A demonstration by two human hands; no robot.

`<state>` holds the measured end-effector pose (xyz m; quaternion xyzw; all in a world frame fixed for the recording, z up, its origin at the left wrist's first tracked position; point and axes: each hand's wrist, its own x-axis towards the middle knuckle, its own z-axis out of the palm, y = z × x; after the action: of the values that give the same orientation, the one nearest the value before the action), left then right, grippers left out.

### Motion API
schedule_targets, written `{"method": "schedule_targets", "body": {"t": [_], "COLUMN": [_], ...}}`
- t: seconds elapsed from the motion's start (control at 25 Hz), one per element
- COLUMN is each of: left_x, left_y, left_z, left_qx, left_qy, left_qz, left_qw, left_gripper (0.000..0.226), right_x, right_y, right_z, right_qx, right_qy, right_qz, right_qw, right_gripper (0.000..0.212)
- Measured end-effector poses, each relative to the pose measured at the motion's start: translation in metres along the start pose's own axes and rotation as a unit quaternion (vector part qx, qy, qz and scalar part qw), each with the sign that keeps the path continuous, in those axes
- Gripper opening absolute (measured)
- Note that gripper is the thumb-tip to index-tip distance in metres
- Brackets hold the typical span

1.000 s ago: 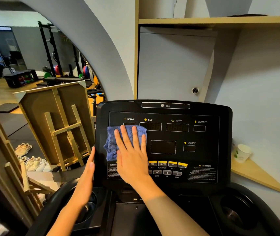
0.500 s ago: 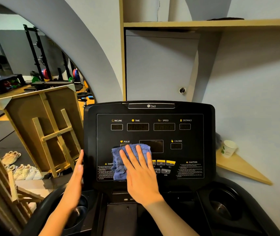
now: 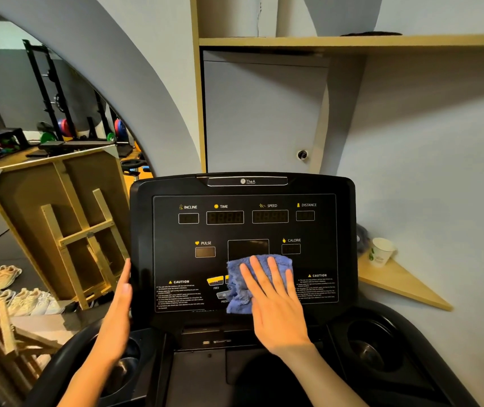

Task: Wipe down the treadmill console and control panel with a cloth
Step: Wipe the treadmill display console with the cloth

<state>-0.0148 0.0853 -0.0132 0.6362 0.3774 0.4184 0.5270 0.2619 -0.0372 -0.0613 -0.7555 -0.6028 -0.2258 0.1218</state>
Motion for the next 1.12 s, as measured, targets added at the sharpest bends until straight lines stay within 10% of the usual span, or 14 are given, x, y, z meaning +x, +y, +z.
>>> {"method": "schedule_targets", "body": {"t": [1.12], "left_x": [0.007], "left_y": [-0.010], "left_z": [-0.011], "left_qx": [0.012], "left_qy": [-0.025], "left_qz": [0.000], "left_qw": [1.000], "left_gripper": [0.085], "right_x": [0.087], "right_y": [0.043], "right_z": [-0.038], "right_qx": [0.056], "right_qy": [0.095], "right_qz": [0.168], "right_qw": [0.980], "right_gripper": [0.069]}}
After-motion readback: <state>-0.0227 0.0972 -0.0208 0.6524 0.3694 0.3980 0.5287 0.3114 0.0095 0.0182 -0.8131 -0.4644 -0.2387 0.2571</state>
